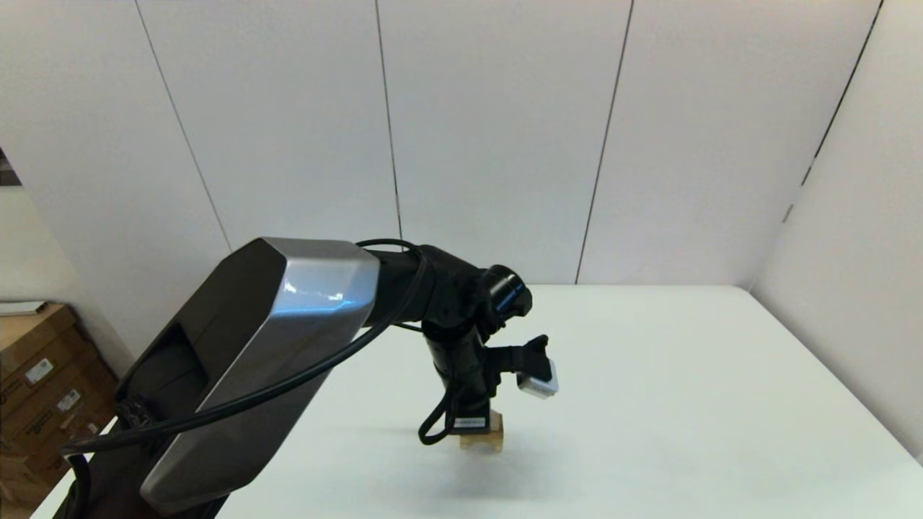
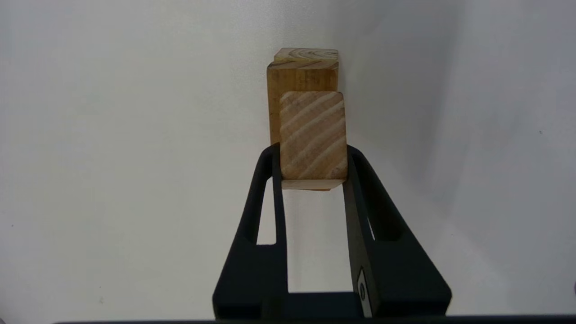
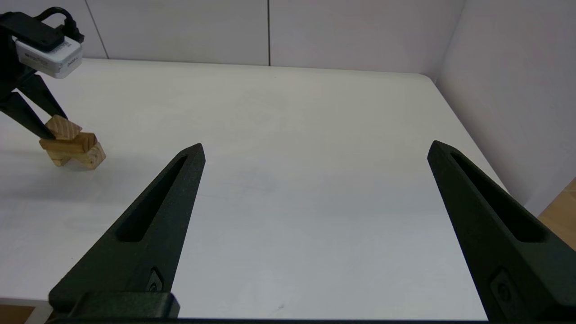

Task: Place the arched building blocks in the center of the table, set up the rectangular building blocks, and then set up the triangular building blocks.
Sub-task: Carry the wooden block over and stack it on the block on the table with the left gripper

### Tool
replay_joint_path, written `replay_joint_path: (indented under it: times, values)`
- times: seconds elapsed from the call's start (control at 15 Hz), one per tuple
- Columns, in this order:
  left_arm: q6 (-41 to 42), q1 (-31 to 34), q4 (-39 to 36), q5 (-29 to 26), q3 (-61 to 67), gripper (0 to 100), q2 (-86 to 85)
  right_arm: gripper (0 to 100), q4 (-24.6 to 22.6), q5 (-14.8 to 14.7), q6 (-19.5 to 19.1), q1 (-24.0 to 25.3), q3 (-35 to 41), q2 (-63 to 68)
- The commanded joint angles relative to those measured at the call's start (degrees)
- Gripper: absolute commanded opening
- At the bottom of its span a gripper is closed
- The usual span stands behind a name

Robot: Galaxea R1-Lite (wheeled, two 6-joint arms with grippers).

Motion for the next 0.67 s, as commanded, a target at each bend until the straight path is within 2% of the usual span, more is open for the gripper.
replay_joint_path:
  times: [0.07,0.67]
  values:
    - [0.28,-0.01,0.19,0.22,0.0,0,0.1,100,-0.01,0.04,-0.03,0.01,0.09,-0.01]
    - [0.37,-0.1,0.37,0.39,0.0,0,0.02,100,-0.01,0.04,-0.03,0.01,0.09,-0.01]
